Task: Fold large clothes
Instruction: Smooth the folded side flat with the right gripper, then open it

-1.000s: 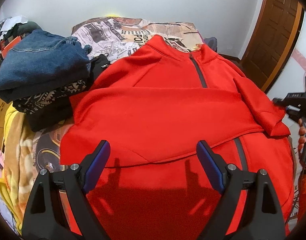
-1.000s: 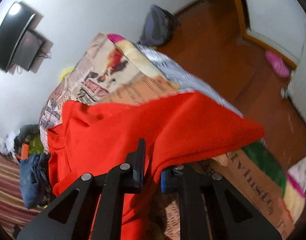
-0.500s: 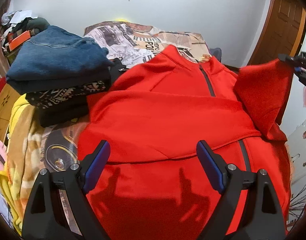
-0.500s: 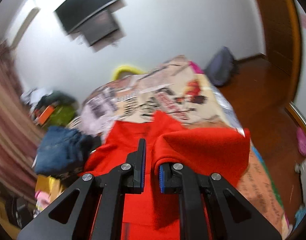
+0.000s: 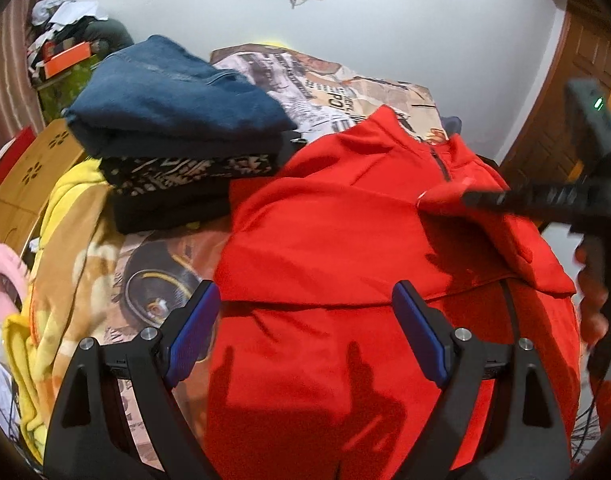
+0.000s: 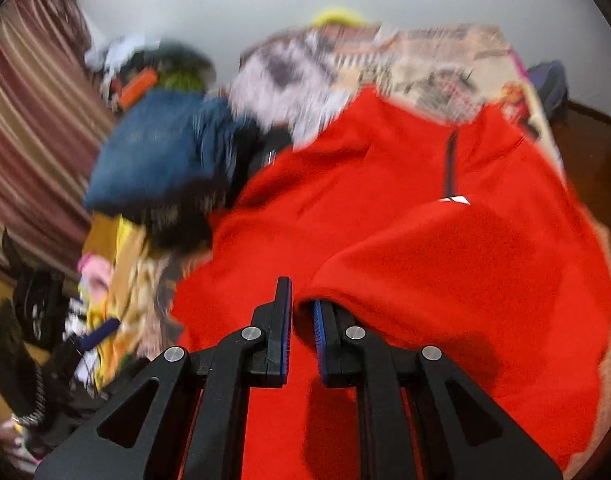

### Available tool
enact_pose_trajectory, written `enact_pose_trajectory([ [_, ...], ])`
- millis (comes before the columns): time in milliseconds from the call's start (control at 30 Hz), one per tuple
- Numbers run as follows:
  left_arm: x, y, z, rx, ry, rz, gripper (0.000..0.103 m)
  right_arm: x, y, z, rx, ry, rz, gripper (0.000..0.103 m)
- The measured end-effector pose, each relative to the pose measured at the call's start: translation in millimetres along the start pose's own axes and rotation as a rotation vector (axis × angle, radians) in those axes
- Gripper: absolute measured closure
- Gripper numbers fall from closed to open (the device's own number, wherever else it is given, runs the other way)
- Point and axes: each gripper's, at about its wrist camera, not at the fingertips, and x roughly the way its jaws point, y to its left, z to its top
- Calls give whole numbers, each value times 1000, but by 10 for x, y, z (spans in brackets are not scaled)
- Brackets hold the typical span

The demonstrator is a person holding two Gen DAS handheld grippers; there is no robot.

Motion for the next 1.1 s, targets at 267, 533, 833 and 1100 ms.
enact_pose_trajectory([
  [267,-31,198,-102,-12,20,41,15,275,30,-247,-37,162,-27,90],
  [533,0,86,-52,18,27,49,15,-32,109,-368,-104,169,-25,77],
  [833,55,-528,244,156,-7,8,15,-783,-208,-432,-134,-76,-179,65],
  [1100,280,-1295,418,292,5,-90,15,-1177,-873,-522,0,-183,-350,65],
])
